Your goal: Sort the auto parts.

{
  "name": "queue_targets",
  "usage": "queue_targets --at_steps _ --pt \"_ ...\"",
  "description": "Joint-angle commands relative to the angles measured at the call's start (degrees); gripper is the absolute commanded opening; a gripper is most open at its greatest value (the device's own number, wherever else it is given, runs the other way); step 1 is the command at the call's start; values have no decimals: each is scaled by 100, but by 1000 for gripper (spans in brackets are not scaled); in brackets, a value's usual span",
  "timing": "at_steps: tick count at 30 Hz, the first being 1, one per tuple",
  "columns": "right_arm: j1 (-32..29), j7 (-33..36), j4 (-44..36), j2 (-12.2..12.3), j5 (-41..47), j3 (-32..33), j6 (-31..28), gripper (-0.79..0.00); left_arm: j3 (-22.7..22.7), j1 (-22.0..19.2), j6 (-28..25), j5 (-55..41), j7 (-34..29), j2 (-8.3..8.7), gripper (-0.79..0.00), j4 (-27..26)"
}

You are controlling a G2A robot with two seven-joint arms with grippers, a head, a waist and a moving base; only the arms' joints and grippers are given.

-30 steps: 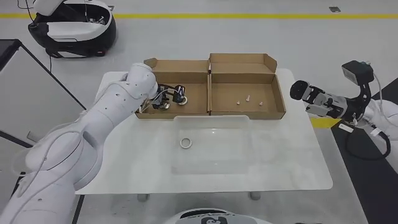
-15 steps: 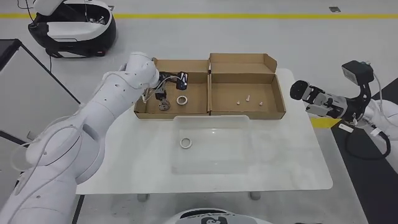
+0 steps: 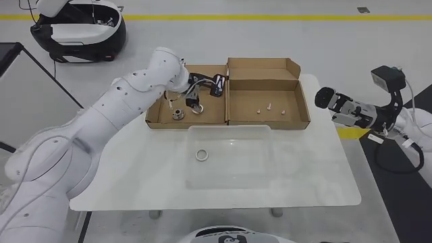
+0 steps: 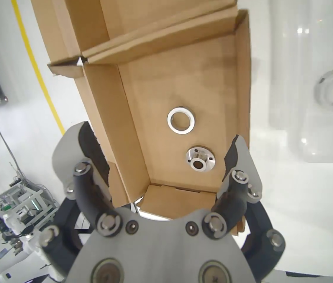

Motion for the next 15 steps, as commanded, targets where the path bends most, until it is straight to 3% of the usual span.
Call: queue_targets --at_steps 1,6,15 --pt "0 0 0 0 0 0 0 0 51 -59 0 -803 -679 197 0 -583" --pt "0 0 0 0 0 0 0 0 124 -150 16 -2344 -1922 595 0 -1644" --pt "0 0 0 0 0 0 0 0 751 -359 804 -3890 -2710 1055 0 -3042"
